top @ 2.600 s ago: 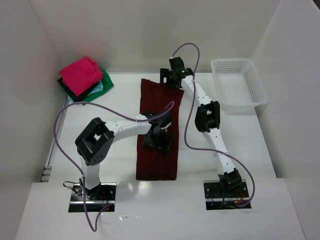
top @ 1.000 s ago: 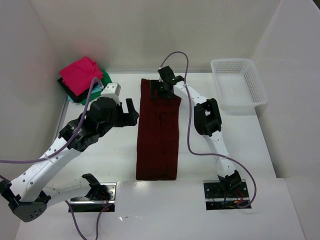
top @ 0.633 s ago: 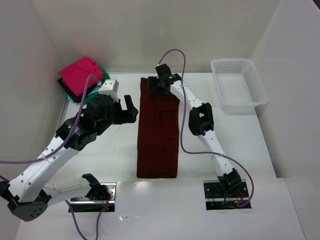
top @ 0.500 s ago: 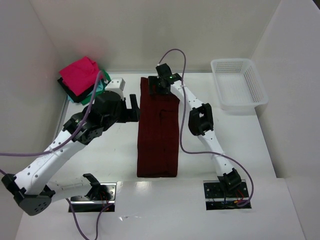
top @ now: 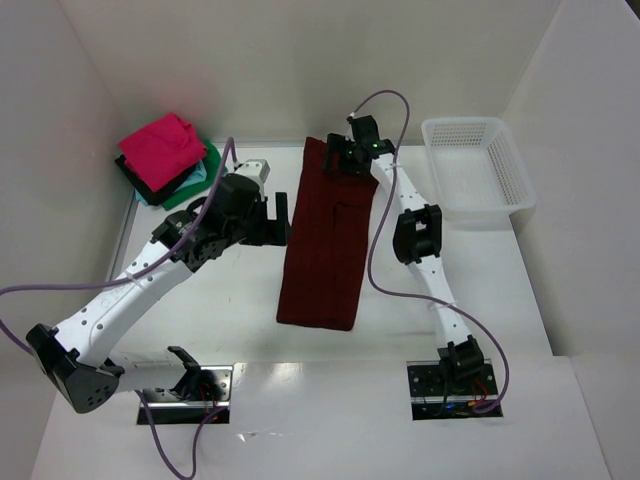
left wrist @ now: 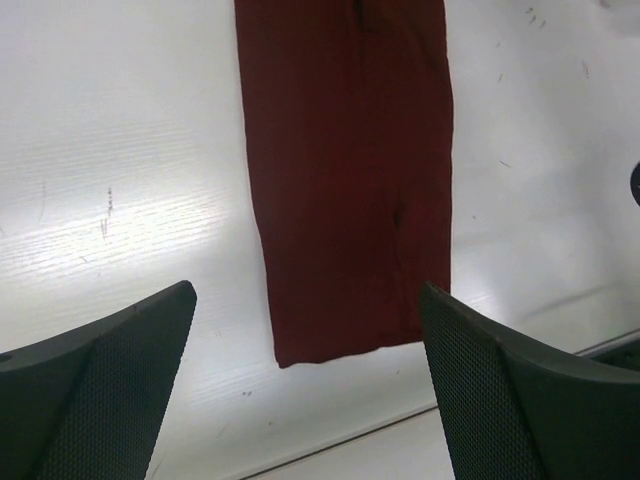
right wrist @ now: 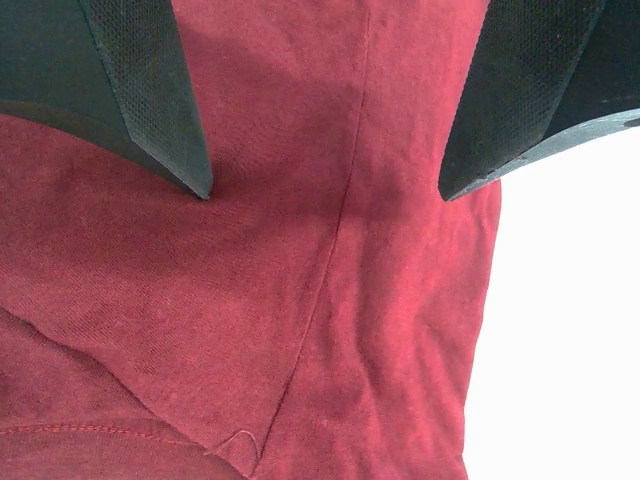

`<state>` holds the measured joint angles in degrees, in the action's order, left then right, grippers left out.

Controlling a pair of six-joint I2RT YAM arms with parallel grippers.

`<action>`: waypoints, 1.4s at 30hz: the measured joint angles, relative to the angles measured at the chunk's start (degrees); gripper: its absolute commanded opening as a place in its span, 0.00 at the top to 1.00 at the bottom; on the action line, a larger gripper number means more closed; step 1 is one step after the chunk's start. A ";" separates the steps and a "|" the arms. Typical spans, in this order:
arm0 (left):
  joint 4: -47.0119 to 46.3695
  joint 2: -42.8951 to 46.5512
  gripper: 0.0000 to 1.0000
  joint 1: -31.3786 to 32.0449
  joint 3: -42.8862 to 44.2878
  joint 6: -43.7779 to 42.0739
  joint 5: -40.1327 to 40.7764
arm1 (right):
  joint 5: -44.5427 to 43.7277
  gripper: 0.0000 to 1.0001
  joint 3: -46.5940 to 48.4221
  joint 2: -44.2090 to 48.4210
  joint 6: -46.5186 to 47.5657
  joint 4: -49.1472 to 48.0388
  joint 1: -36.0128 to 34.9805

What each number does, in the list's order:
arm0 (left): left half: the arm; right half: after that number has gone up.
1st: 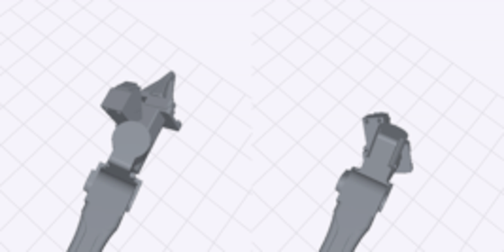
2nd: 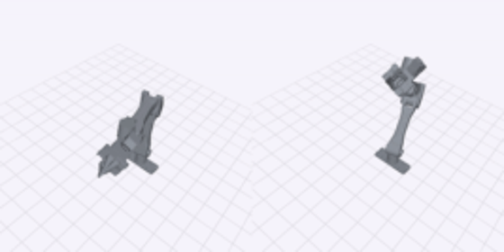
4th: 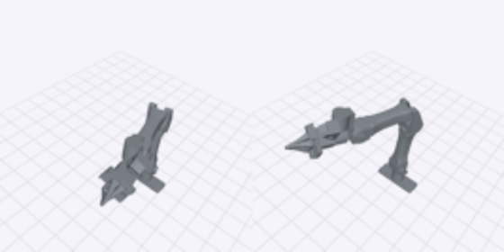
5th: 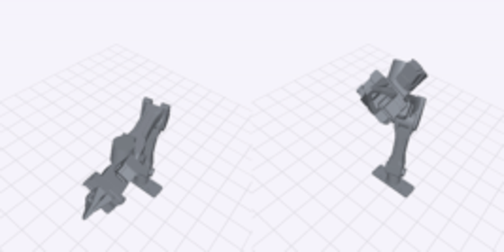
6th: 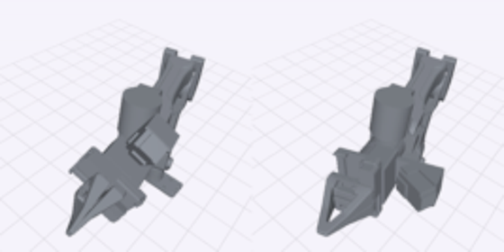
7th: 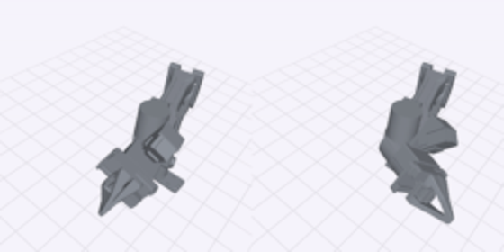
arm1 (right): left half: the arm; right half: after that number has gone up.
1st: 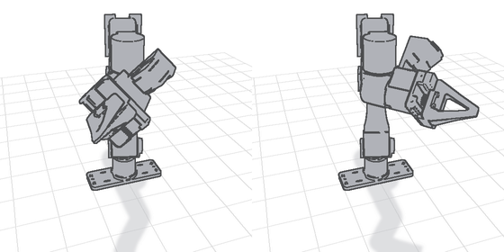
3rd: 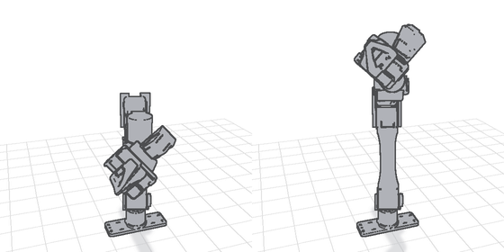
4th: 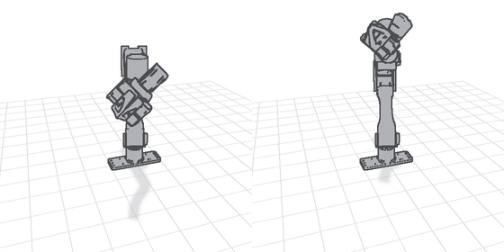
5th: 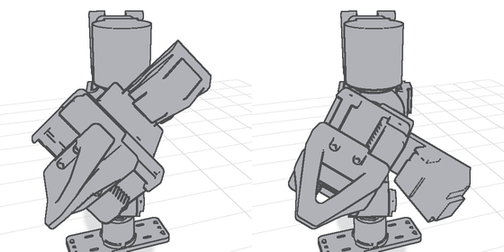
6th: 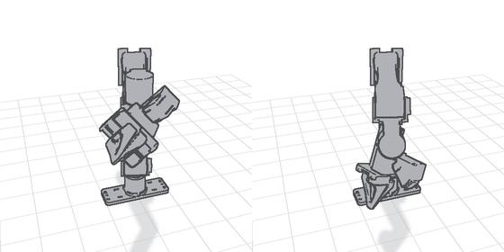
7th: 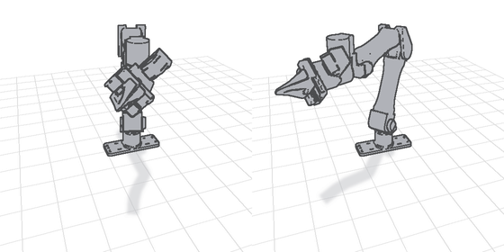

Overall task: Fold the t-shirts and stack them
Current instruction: Rotate the tshirt 90 degrees, then grab the bottom of the folded rectangular tshirt with both arms

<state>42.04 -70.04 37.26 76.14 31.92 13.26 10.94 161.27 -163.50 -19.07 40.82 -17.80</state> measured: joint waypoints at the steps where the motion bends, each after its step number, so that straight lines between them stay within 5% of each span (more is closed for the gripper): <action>1: 0.00 0.00 0.00 0.00 0.00 0.00 -0.57 | 0.81 0.00 0.02 -0.13 0.00 -0.35 0.39; 14: -1.05 -1.77 0.00 0.00 -3.04 0.28 -8.44 | 6.88 0.00 0.44 -1.46 0.74 -4.46 -0.68; 30: -2.78 0.59 0.00 0.00 -6.91 2.29 -9.03 | 2.49 0.00 -0.35 1.01 1.36 -0.96 -5.14; 34: -3.67 -0.79 0.00 -0.22 -6.91 1.25 -8.44 | -0.98 0.00 -11.06 11.45 1.84 -0.26 -3.96; 42: -6.23 -4.44 0.00 -0.46 -11.34 1.77 -10.60 | -5.64 0.00 -61.59 53.53 -2.54 -13.57 -2.49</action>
<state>35.81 -74.48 36.80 64.79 33.69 2.66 5.30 99.68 -109.97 -21.61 27.24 -20.29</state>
